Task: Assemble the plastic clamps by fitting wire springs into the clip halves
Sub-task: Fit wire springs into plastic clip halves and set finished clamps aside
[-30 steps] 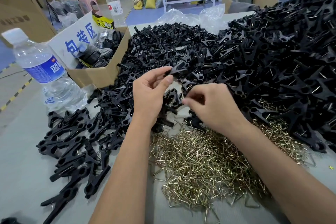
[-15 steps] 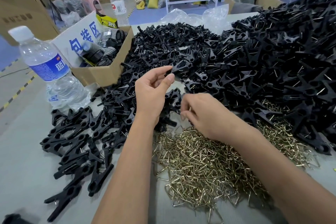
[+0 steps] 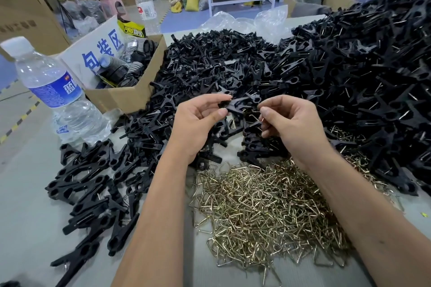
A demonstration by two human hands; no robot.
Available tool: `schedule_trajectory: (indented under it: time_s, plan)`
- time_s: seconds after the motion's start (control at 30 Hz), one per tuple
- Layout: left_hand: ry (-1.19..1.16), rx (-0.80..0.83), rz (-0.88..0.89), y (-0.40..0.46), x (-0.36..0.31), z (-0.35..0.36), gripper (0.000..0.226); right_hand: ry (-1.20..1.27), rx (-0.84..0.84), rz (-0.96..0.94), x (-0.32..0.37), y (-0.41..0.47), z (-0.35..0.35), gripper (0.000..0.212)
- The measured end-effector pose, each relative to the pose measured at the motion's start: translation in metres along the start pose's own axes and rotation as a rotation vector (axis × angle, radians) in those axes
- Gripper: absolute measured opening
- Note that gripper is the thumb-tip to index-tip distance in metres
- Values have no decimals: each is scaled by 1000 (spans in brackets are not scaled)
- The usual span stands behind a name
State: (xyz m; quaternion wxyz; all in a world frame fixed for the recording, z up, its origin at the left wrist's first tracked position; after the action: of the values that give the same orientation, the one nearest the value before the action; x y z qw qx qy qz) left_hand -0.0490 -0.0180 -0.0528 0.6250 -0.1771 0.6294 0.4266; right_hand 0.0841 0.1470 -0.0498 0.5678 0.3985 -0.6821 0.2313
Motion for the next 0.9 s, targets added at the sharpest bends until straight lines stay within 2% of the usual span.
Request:
schedule_trajectory:
  time_s: [0.07,0.2,0.4,0.57,0.7,0.9]
  plan:
    - [18,54,-22,-1,0,4,34,41,17,-7,-1,0,2,11]
    - [27,110,-32,-3,0,10,36,100,35,-25,-1,-1,5,20]
    - [13,113,-30,-4,-1,15,34,155,-11,-31,-1,-5,7,28]
    - [-18,110,-32,-4,0,18,35,231,-12,-69,5,-8,5,27]
    - [-68,105,-34,-4,-1,20,35,343,48,64,4,-9,8,29]
    - [-79,83,-37,-4,2,25,34,537,289,307,1,-11,16,21]
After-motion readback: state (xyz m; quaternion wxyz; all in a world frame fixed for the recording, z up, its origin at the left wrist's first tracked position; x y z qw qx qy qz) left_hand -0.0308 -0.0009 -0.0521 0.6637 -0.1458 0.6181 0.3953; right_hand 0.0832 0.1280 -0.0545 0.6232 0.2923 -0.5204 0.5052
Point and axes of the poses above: each hand's wrist, its own y-axis towards the middle knuckle, its own z-axis out of the palm, x = y × z, the point moved 3 cm from there along y, towards the middle knuckle, and after that the axes turned 14 degrees about -y, right-handed, at the moved point
